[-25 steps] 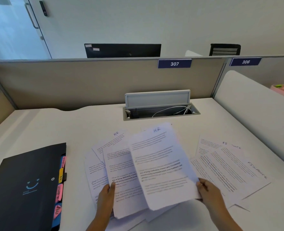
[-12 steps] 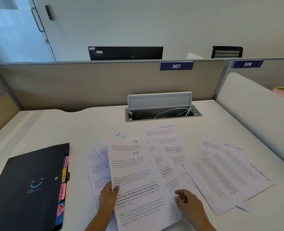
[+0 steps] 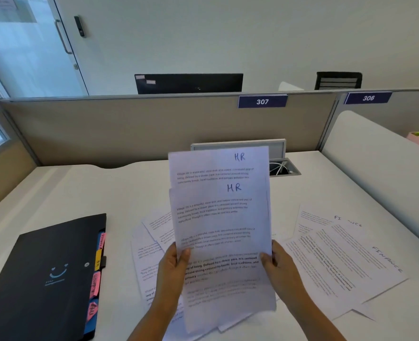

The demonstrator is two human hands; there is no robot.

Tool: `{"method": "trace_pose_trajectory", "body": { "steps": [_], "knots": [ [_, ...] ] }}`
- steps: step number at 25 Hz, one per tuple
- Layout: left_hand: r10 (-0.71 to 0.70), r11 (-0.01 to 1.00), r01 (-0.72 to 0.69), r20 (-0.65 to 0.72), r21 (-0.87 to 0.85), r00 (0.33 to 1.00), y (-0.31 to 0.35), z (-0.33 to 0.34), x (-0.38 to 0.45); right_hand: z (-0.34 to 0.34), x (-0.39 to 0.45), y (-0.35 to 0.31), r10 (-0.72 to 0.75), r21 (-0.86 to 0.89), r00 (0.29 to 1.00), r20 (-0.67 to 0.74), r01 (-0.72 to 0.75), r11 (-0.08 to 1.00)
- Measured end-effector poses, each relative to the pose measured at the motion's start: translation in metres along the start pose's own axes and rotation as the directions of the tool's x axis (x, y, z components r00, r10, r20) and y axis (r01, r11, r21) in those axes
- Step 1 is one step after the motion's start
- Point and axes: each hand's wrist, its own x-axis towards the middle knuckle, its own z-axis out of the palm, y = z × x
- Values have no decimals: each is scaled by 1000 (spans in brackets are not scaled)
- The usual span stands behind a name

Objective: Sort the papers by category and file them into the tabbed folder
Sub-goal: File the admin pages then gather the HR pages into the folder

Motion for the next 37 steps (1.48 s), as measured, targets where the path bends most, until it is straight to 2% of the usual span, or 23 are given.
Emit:
{"method": "trace_pose_trajectory", "body": {
  "steps": [3,6,10,12,16,19,24,29,31,33,35,37],
  "knots": [
    [71,993,-72,-22,-96,997,17,6,-4,-5,1,-12,-127,2,990,-64,127,992],
    [109,983,-111,-21,-144,994,24,8,-8,-6,1,-15,-167,40,984,-70,170,985],
    [133,991,-133,-58,6,989,17,11,-6,-5,-3,-13,-189,38,978,-89,193,980],
    [100,991,-92,-77,96,992,5,12,-5,1,-5,-3,-154,30,987,-40,155,987],
    [-18,987,32,-89,160,996,-28,12,-12,16,-15,21,-20,3,997,75,20,1000],
    [-83,977,109,-149,182,985,-42,7,-14,20,-18,35,82,-46,986,145,-76,996],
    [-128,952,198,-286,233,950,-49,-10,0,6,-9,57,212,-135,976,45,-204,970],
    [-285,839,384,-290,386,914,-69,-33,10,-11,1,77,361,-371,929,-80,-364,854],
    [-328,803,422,-277,422,903,-76,-38,11,-15,5,78,419,-330,905,-71,-418,847],
    [-351,797,435,-265,419,898,-80,-42,12,-14,8,75,505,-116,863,-21,-503,856],
    [-372,790,448,-252,419,893,-81,-45,13,-13,9,73,586,43,809,36,-588,808],
    [-380,787,452,-247,420,891,-82,-45,14,-10,12,75,596,-9,802,26,-596,803]
  ]
}}
